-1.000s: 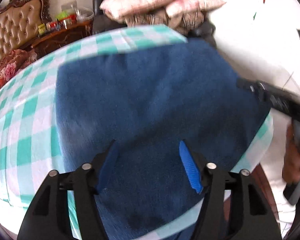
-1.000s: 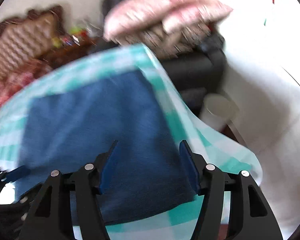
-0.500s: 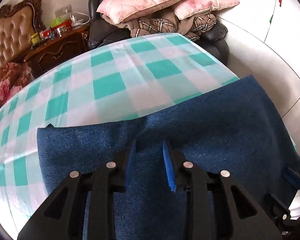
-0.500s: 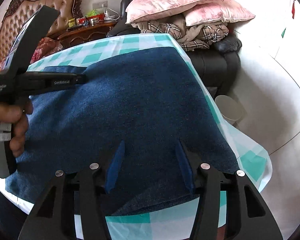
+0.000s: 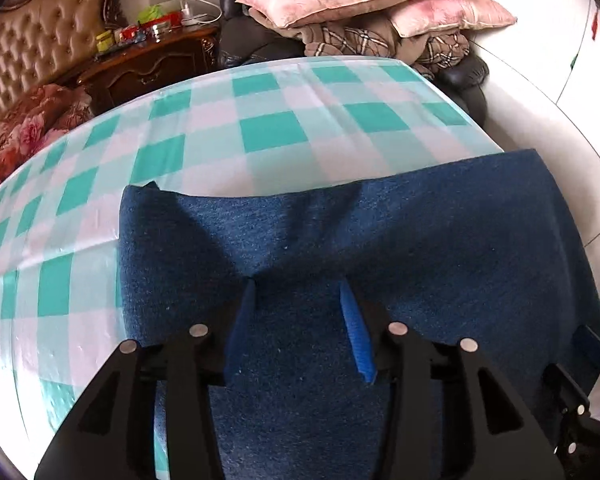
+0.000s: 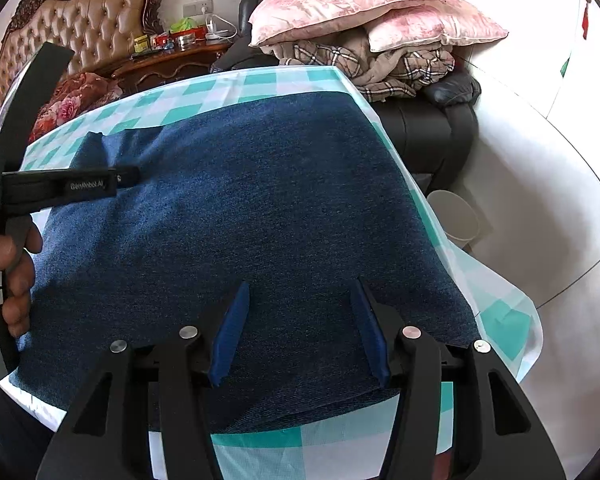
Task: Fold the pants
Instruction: 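Press the folded jeans flat with both open grippers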
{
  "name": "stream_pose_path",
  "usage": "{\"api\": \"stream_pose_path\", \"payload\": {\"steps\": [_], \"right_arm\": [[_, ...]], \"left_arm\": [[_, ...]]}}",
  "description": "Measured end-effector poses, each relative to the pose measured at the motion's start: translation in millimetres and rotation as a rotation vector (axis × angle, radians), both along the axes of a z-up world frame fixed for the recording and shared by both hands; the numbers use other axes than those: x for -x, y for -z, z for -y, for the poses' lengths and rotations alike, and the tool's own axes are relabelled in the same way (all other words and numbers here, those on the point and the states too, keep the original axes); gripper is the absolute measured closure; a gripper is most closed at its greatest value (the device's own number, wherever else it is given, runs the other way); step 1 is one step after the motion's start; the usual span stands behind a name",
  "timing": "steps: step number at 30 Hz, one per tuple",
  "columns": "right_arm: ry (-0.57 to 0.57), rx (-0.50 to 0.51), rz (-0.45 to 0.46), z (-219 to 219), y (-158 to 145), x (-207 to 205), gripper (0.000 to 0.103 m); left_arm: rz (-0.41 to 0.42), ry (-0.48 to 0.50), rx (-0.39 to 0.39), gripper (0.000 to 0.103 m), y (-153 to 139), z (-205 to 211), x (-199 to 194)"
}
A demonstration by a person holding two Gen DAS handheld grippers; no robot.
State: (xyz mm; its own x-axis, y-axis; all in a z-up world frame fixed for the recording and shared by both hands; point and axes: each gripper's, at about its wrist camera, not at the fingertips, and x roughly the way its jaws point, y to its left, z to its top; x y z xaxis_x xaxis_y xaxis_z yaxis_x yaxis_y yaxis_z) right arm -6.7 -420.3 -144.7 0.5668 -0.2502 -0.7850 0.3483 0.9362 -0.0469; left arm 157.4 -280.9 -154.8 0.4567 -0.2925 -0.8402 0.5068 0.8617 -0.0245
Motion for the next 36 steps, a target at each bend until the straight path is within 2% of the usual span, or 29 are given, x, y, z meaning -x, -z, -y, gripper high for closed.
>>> {"api": "stream_pose_path", "payload": {"steps": [2, 4, 5, 9, 12, 14, 18, 22, 26, 28, 31, 33, 36], "right_arm": [[0.001, -0.003, -0.001, 0.5, 0.1, -0.4, 0.052], [0.002, -0.003, 0.0, 0.6, 0.1, -0.2, 0.052], [0.003, -0.003, 0.0, 0.6, 0.1, -0.3, 0.052], [0.008, -0.003, -0.001, -0.1, -0.4, -1.1, 0.052], [0.009, 0.004, -0.003, -1.7, -0.4, -1.2, 0.052], [0.01, 0.005, -0.003, -2.0, -0.4, -1.3, 0.052], [0.012, 0.016, 0.0, -4.4, 0.3, -0.6, 0.052], [0.015, 0.014, -0.001, -4.1, 0.4, -0.4, 0.052], [0.013, 0.012, -0.003, -3.2, -0.3, -0.3, 0.052], [0.011, 0.018, -0.006, -3.2, -0.9, 0.1, 0.051], [0.04, 0.033, -0.017, -1.3, -6.5, 5.2, 0.051], [0.065, 0.046, -0.022, -0.4, -12.4, 11.7, 0.05], [0.123, 0.084, -0.027, 0.7, -25.8, 30.4, 0.039]], "left_arm": [[-0.006, -0.001, 0.002, 0.056, -3.5, -1.2, 0.2], [0.001, 0.006, 0.04, 0.048, -13.8, -5.7, 8.2], [0.007, 0.011, 0.045, 0.046, -16.8, -6.0, 12.3], [0.036, 0.041, 0.065, 0.037, -29.9, -13.8, 47.1], [0.006, 0.05, 0.057, 0.037, -21.5, -17.0, 66.0], [-0.031, 0.051, 0.044, 0.031, -10.5, -16.5, 70.7], [-0.01, 0.056, -0.021, 0.023, -3.5, -11.2, 80.4], [-0.041, 0.06, 0.024, 0.015, -11.4, -20.4, 86.0], [0.007, 0.061, 0.031, 0.009, -29.8, -33.1, 107.8], [0.044, 0.058, 0.032, 0.002, -40.9, -40.1, 119.8], [0.084, 0.062, 0.005, 0.002, -53.3, -45.0, 135.8], [0.083, 0.068, 0.025, 0.002, -60.9, -49.6, 145.5], [0.069, 0.063, 0.053, 0.002, -69.3, -53.6, 156.8]]}}
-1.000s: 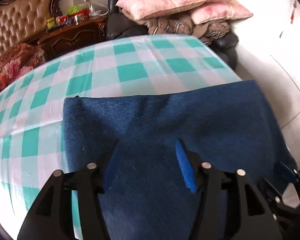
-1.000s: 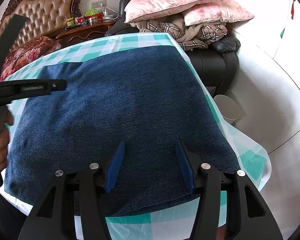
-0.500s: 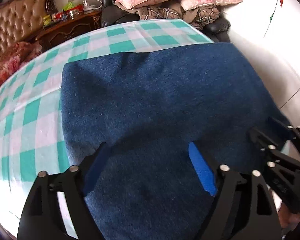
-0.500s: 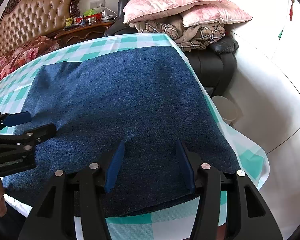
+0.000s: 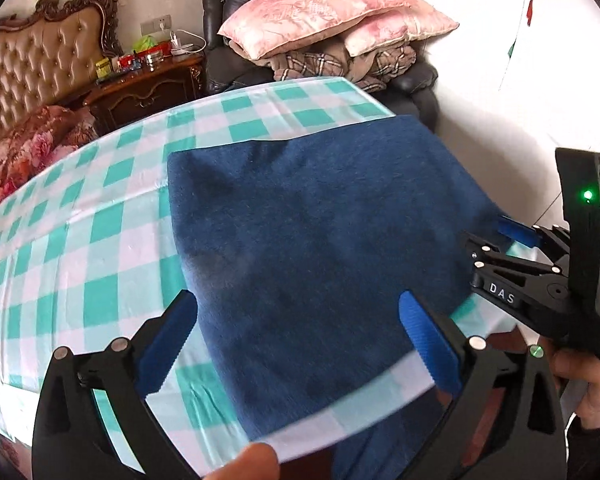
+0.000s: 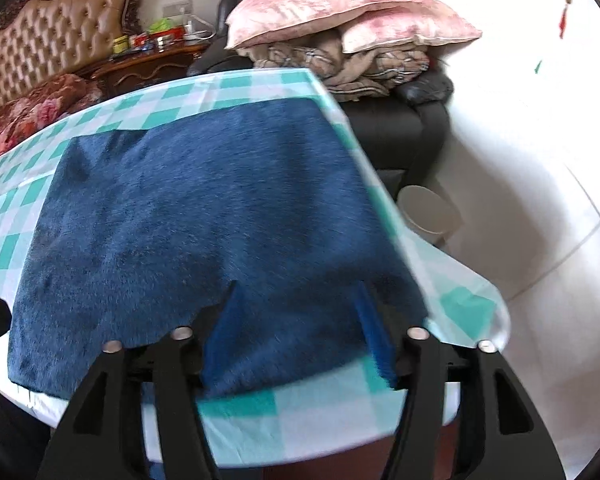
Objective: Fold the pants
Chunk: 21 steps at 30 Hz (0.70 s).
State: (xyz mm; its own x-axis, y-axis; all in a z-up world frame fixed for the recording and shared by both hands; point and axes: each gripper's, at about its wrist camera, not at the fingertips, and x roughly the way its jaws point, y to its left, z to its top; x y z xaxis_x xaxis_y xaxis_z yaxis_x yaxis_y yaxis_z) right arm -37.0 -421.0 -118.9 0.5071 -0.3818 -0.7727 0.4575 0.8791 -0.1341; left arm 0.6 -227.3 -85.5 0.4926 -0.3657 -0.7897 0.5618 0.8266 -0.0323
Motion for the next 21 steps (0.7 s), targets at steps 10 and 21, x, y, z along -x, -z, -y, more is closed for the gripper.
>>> {"api": "stream_pose_path", "payload": {"steps": [10, 21], "right_arm": [[0.072, 0.025, 0.073, -5.5, -52.4, 60.3, 0.023], [0.051, -0.01, 0.105, -18.0, -70.0, 71.8, 0.023]], "left_arm": [[0.004, -0.036, 0.016, 0.002, -27.4, -4.9, 24.0], [0.019, -0.064, 0.018, 0.002, -40.7, -13.5, 29.3]]}}
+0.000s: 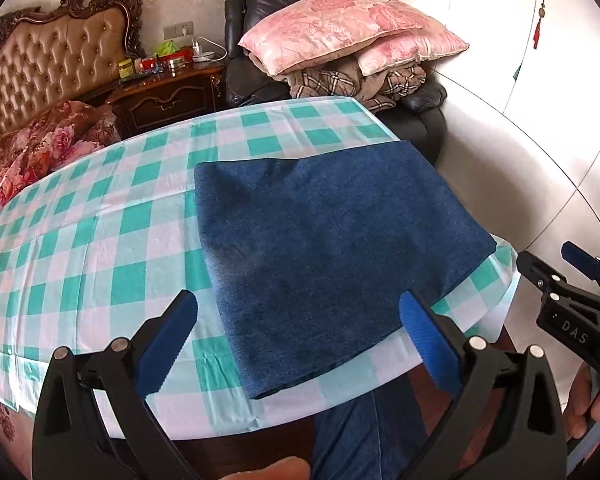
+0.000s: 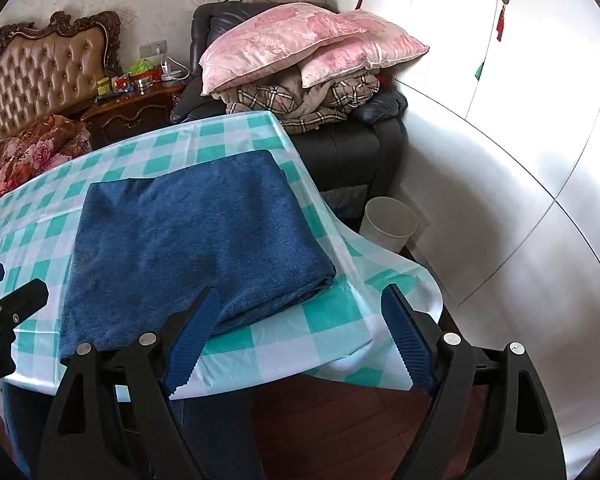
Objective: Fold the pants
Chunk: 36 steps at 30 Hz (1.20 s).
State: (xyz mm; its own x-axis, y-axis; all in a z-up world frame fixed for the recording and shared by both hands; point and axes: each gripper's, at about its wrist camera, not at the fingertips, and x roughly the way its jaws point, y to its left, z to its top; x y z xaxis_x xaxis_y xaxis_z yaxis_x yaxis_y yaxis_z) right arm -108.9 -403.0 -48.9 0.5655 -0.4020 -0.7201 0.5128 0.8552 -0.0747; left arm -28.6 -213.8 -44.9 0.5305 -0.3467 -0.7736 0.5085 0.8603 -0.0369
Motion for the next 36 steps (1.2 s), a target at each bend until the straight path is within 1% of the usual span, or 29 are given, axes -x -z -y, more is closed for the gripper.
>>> {"api": "stream_pose_path", "payload": {"steps": [36], "right_arm": [[-0.002, -0.008, -0.004, 0.6, 4.1, -5.0, 0.023]], "left_arm": [[-0.001, 0.011, 0.001, 0.002, 3.2, 6.3, -1.8]]}}
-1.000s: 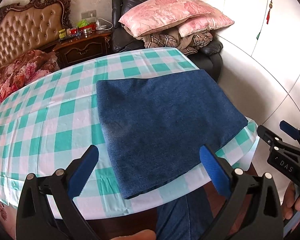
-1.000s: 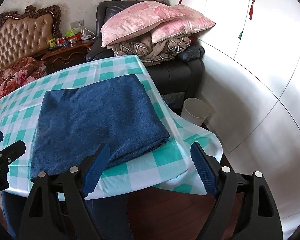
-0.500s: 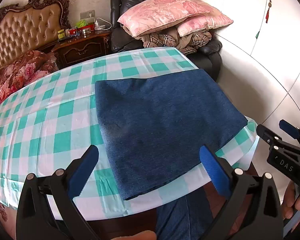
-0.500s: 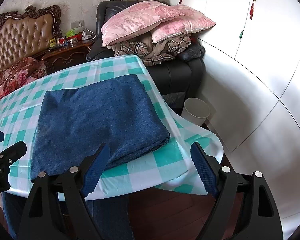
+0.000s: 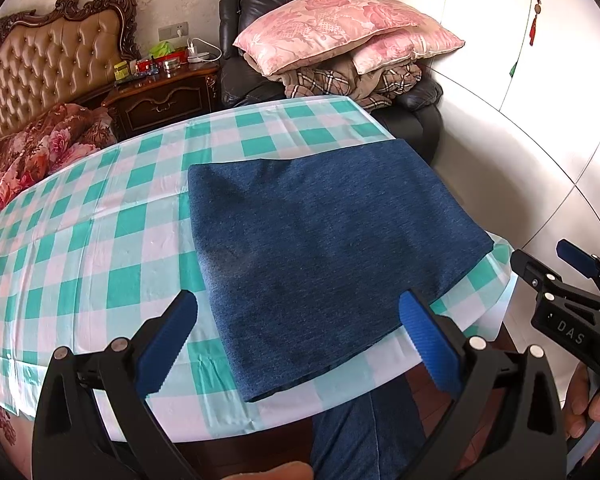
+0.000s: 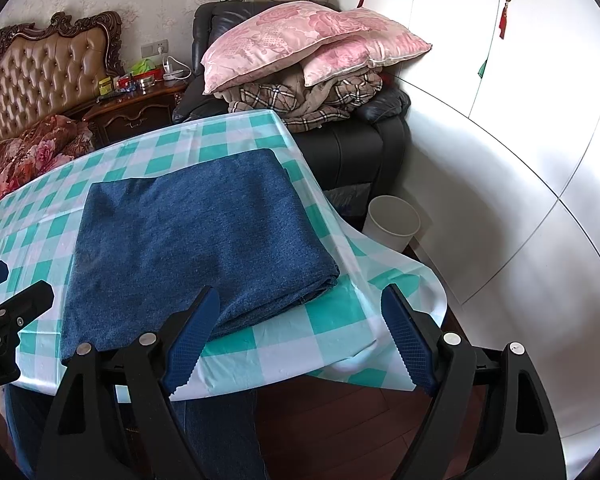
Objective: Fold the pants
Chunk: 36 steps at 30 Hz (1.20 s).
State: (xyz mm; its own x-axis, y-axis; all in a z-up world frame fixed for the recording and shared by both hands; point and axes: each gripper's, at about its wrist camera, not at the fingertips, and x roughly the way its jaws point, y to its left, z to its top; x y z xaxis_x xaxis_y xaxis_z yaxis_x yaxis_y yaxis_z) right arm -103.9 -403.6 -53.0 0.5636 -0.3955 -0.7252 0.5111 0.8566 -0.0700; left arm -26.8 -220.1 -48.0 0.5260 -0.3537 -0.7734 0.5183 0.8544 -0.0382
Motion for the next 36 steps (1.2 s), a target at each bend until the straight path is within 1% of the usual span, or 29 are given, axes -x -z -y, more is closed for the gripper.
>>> {"api": "stream_pose_path", "payload": {"steps": [23, 24, 27, 30, 32, 34, 35, 36], "right_arm": [[0.001, -0.002, -0.001, 1.1, 0.3, -0.2, 0.023], [0.001, -0.001, -0.001, 1.0, 0.5, -0.2, 0.023], [0.002, -0.002, -0.002, 1.0, 1.9, -0.5, 0.023], [0.01, -0.009, 0.0, 2.5, 4.0, -0.7, 0.023], [0.021, -0.016, 0.004, 4.5, 6.5, -1.7, 0.023], [0.038, -0.041, 0.031, 9.2, 9.3, -1.3, 0.022], [0.061, -0.054, 0.056, 12.6, 12.3, 0.2, 0.021], [0.079, -0.061, 0.07, 16.0, 14.9, 1.6, 0.017]], "left_arm": [[-0.009, 0.018, 0.005, 0.002, -0.8, 3.6, 2.4], [-0.01, 0.023, 0.008, 0.002, -0.5, 3.2, 2.9], [0.02, 0.06, 0.036, 0.002, -3.1, 5.4, 9.9], [0.049, 0.074, 0.045, 0.002, -6.1, 8.7, 11.3], [0.044, 0.107, 0.057, 0.002, -7.7, 5.0, 9.3], [0.075, 0.069, 0.083, 0.002, -10.7, -18.2, 5.8], [0.101, 0.009, 0.096, 0.002, -11.1, -41.8, 1.5], [0.116, -0.051, 0.105, 0.002, -10.5, -63.0, -3.3]]}}
